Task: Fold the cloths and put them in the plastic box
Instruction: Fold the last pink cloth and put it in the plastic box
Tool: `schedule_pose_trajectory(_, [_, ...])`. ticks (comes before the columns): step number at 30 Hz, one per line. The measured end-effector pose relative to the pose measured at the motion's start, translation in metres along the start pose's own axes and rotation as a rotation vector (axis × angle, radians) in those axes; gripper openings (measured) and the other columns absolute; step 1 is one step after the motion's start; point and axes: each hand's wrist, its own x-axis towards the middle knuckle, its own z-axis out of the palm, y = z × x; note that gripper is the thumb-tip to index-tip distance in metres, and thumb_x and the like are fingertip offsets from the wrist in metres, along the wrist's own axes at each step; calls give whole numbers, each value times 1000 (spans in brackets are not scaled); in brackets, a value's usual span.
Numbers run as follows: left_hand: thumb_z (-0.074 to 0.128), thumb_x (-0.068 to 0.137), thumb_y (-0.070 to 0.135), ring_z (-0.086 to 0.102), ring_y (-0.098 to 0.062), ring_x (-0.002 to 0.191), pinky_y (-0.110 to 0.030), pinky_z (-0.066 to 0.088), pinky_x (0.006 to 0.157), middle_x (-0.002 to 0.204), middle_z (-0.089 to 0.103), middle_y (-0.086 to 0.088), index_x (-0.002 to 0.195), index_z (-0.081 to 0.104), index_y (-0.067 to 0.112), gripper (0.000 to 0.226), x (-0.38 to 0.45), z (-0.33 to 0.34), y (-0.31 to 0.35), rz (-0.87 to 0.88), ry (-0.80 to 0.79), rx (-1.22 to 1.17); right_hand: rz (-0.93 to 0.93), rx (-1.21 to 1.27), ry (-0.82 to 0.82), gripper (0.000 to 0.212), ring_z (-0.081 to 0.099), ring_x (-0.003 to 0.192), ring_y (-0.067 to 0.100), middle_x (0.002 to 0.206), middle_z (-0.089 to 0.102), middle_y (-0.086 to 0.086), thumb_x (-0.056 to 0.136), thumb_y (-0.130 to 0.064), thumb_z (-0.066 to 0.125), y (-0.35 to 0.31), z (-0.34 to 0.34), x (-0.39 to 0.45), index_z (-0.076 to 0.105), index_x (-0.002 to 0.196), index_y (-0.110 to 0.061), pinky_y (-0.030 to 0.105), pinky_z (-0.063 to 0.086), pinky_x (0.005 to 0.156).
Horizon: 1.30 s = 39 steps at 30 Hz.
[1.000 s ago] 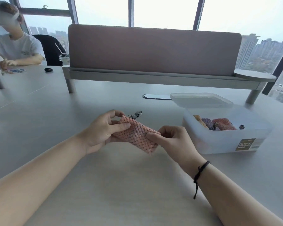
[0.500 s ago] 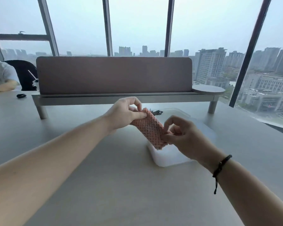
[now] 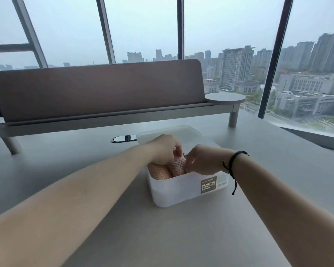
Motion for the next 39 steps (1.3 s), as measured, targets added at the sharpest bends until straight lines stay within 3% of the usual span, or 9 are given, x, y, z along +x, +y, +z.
schedule_pose_trajectory(8, [62,92,18,63,-25,103,-31,50,84,118,65,1,105,74,31,22,0,16,-5,28,41,162,157,-118,-75,44,57,112,32,124,60,10,98,-2,30,-3,4,10,51,134,-15,41,46,100])
schedule_pose_trajectory(12, [62,93,35,63,-29,102,-32,48,78,112,67,-3,106,74,24,21,-2,13,0,36,138,366,95,-309,-104,36,45,74,21,77,48,3,102,-35,39,-7,7,-1,47,75,-13,28,37,63])
schedule_pose_trajectory(17, [45,98,39,61,-29,104,-34,46,75,109,68,-1,95,65,23,25,-18,10,-7,15,-1,441,30,-221,-72,24,46,86,24,96,51,6,103,-30,40,-17,17,-16,51,85,-17,31,39,67])
schedule_pose_trajectory(20, [47,98,39,57,-24,118,-37,48,90,127,64,4,121,66,32,31,-43,5,-22,-5,11,329,21,-211,-43,23,49,86,25,96,54,7,102,-31,39,-31,28,-22,52,91,-16,28,40,75])
schedule_pose_trajectory(24, [56,93,38,61,-16,108,-37,51,93,120,69,5,118,70,28,29,-75,-2,-53,-93,78,91,-31,-321,-31,41,50,83,28,82,51,8,103,-37,33,-68,47,-35,41,67,-19,32,42,69])
schedule_pose_trajectory(28, [68,88,25,67,-11,94,-31,54,89,103,74,2,113,74,17,27,-107,-10,-86,-134,137,-7,-129,-178,158,31,64,84,19,89,70,-3,91,-50,53,-81,53,-42,71,88,-25,31,54,75])
schedule_pose_trajectory(33, [81,79,20,65,-12,79,-29,54,74,89,73,-3,97,76,11,21,-139,-19,-124,-186,519,-250,-218,192,655,16,63,92,7,98,70,-14,88,-37,64,-65,52,-35,71,102,-32,31,52,84])
schedule_pose_trajectory(36, [75,84,27,58,-18,105,-29,47,84,117,64,-5,121,66,16,39,-146,-14,-140,-358,643,-420,-80,669,539,44,56,116,14,129,59,-7,90,-21,65,-54,74,-9,57,132,-31,35,46,96])
schedule_pose_trajectory(39, [64,95,27,57,-16,109,-15,42,81,129,57,0,133,55,12,42,-150,-11,-137,-588,513,-895,18,1203,360,51,62,115,21,124,67,-1,90,-8,63,-48,97,12,55,138,-22,40,49,97])
